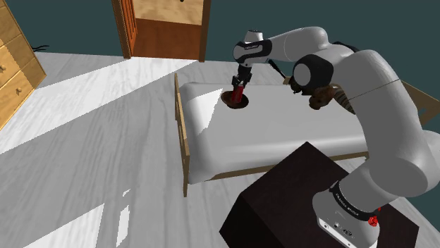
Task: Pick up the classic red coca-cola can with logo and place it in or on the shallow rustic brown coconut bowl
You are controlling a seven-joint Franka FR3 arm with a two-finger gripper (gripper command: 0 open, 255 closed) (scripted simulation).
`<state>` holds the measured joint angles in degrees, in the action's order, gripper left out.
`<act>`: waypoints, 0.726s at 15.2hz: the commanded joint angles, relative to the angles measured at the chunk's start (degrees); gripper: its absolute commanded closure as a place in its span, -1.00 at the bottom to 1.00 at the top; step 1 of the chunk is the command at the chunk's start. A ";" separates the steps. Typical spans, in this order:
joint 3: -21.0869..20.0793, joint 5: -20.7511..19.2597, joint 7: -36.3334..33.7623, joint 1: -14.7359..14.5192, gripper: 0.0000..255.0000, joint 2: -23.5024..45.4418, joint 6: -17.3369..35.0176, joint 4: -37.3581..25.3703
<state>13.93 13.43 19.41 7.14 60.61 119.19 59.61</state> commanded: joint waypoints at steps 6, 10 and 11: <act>0.00 0.00 0.00 0.01 -1.00 0.00 0.00 -0.04; 0.59 -0.55 -0.19 -0.35 -1.00 -4.34 -3.95 0.35; 0.58 -0.55 -0.19 -0.35 -1.00 -4.34 -3.95 0.35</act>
<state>14.49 12.95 19.40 6.81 56.25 115.99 60.68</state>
